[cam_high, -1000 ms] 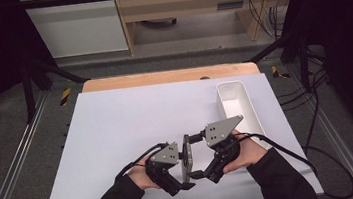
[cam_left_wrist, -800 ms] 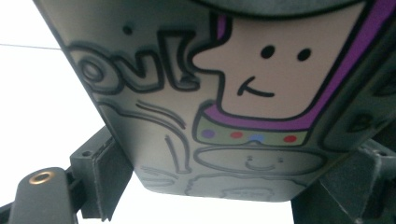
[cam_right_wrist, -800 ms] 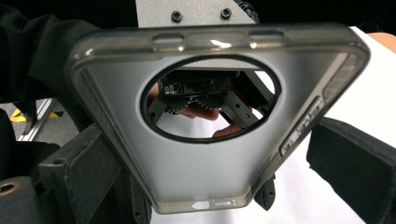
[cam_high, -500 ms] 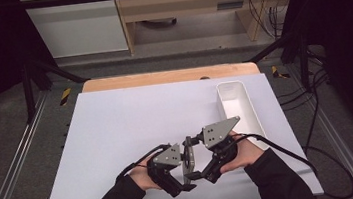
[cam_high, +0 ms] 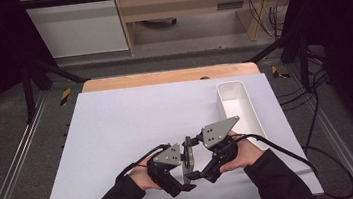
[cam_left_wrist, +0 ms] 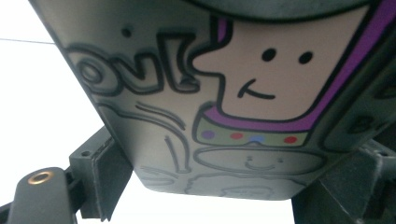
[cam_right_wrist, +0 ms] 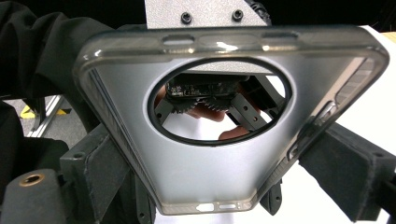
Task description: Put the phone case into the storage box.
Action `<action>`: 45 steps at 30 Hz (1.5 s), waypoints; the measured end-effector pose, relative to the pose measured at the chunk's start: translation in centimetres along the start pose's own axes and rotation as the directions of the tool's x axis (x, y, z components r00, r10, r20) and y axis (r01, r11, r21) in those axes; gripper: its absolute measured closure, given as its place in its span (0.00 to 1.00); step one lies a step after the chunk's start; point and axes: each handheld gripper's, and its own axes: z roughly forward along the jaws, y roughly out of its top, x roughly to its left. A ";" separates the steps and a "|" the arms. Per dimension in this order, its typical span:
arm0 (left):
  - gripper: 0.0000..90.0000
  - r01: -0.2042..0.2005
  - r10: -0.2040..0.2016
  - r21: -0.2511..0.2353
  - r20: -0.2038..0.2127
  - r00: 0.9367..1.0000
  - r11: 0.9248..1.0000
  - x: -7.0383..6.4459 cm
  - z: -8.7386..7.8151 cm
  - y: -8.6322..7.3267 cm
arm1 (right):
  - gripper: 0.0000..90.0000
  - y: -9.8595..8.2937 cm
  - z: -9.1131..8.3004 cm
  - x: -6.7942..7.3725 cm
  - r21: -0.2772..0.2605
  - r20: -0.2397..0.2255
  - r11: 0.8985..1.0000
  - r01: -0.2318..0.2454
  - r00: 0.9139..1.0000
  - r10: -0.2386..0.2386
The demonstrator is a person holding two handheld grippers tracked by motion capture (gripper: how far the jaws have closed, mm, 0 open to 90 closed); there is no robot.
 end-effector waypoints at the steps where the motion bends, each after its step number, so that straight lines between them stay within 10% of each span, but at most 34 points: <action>1: 0.12 0.002 -0.002 0.001 0.003 1.000 1.000 0.0 0.0 0.0 | 0.13 0.0 0.0 0.0 0.001 0.002 1.000 0.002 1.000 -0.002; 20: 0.03 0.027 -0.028 -0.016 -0.040 0.999 1.000 0.0 -1.0 -0.2 | 0.13 0.1 -0.4 0.0 0.000 0.017 1.000 -0.005 1.000 0.005; 29: 0.00 0.062 -0.066 -0.043 -0.102 0.993 0.997 0.1 -2.5 -1.3 | 0.13 0.5 -1.5 -0.2 -0.020 0.095 1.000 -0.016 0.995 0.018; 39: 0.00 0.124 -0.140 -0.094 -0.189 0.972 0.988 0.3 -4.7 -3.1 | 0.13 0.5 -2.6 -0.6 -0.045 0.203 0.997 -0.060 0.977 0.068; 45: 0.00 0.164 -0.192 -0.128 -0.252 0.948 0.978 0.4 -5.8 -4.3 | 0.13 0.5 -3.5 -0.7 -0.064 0.261 0.995 -0.079 0.961 0.093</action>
